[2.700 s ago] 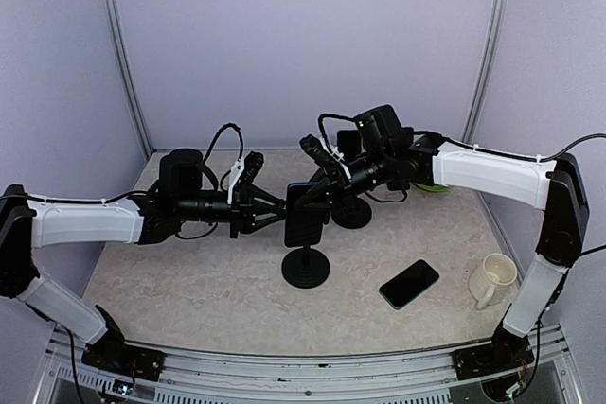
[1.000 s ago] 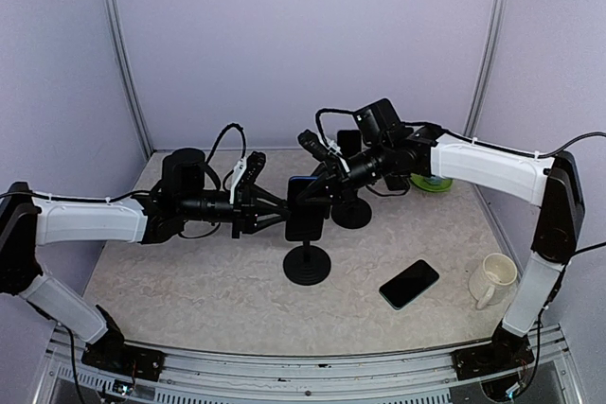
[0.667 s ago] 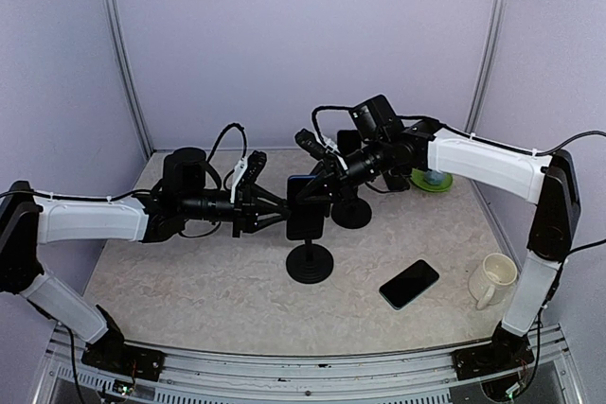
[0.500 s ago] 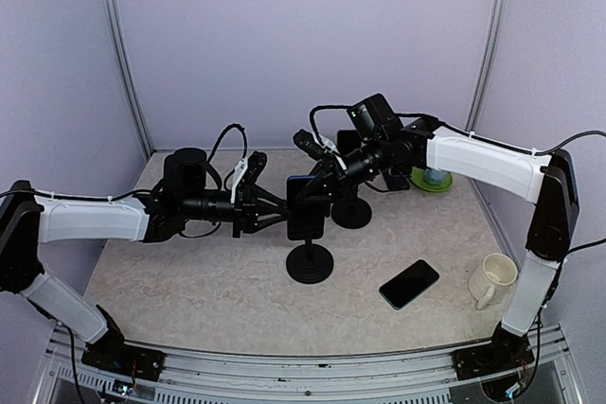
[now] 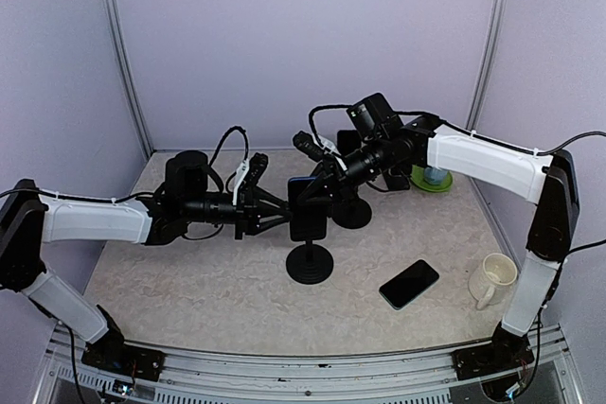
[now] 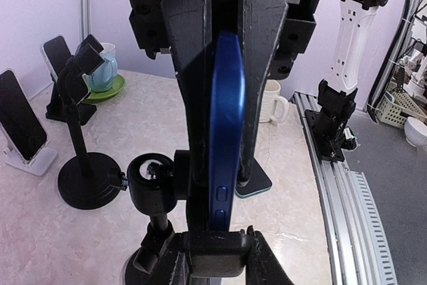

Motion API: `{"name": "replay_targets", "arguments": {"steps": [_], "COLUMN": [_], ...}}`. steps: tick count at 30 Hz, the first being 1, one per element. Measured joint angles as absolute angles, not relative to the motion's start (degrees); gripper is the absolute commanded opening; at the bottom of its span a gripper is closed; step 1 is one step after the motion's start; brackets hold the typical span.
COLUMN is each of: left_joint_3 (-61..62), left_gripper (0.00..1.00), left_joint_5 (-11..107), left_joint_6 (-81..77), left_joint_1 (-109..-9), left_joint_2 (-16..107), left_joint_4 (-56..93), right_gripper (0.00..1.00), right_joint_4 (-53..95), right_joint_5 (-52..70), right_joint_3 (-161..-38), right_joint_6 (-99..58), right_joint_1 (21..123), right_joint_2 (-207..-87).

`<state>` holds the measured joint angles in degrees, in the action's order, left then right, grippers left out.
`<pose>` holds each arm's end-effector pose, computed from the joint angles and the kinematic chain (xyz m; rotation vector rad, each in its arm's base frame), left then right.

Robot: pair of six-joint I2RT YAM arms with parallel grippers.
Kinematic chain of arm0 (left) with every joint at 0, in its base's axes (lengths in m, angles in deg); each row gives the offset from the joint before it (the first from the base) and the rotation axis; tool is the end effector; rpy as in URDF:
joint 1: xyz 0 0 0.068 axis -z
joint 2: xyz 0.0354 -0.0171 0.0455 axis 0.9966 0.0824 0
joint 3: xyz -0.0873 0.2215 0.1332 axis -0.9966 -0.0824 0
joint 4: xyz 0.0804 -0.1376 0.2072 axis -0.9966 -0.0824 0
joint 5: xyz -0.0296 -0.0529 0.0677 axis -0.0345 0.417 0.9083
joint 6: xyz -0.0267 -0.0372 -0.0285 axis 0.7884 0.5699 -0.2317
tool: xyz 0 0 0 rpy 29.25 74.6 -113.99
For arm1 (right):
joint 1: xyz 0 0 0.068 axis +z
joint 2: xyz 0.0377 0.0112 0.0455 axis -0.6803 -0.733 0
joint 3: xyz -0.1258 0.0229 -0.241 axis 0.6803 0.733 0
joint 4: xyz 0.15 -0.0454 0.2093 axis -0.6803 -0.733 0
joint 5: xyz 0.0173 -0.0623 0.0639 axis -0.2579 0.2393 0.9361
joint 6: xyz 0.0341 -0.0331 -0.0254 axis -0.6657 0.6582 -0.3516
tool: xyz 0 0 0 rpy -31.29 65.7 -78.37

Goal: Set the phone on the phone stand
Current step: Install the phone onto the phone stand.

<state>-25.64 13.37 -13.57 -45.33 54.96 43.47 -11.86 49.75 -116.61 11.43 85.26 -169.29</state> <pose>0.2327 -0.2265 0.2471 1.1486 1.4876 -1.1530 0.2801 0.2914 0.3173 -1.5954 1.6201 1.1263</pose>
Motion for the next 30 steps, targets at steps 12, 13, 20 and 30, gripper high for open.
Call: {"name": "replay_targets", "arguments": {"steps": [12,13,20,30], "left_joint_3": [-27.0,-27.2,-29.0,-32.3], "left_gripper": [0.68,0.71,0.91,0.94], "left_joint_5": [12.4,12.3,12.6,15.5], "left_joint_6": [-12.2,-12.3,-12.3,-11.8], "left_joint_1": [-44.3,-44.3,-44.0,-43.7], "left_joint_2": [54.6,54.4,52.1,46.5], "left_joint_4": [46.4,46.6,47.7,49.4], "right_gripper": [0.00,0.00,0.00,0.14], "right_joint_4": [-12.3,-12.3,-11.9,-11.1], "right_joint_5": [48.3,48.2,48.1,47.4], "right_joint_3": [-116.7,-116.7,-116.7,-116.7], "right_joint_6": [11.6,11.6,11.4,10.5], "right_joint_1": [85.6,85.6,85.6,85.6], "right_joint_2": [-169.0,-169.0,-169.0,-169.0]}}
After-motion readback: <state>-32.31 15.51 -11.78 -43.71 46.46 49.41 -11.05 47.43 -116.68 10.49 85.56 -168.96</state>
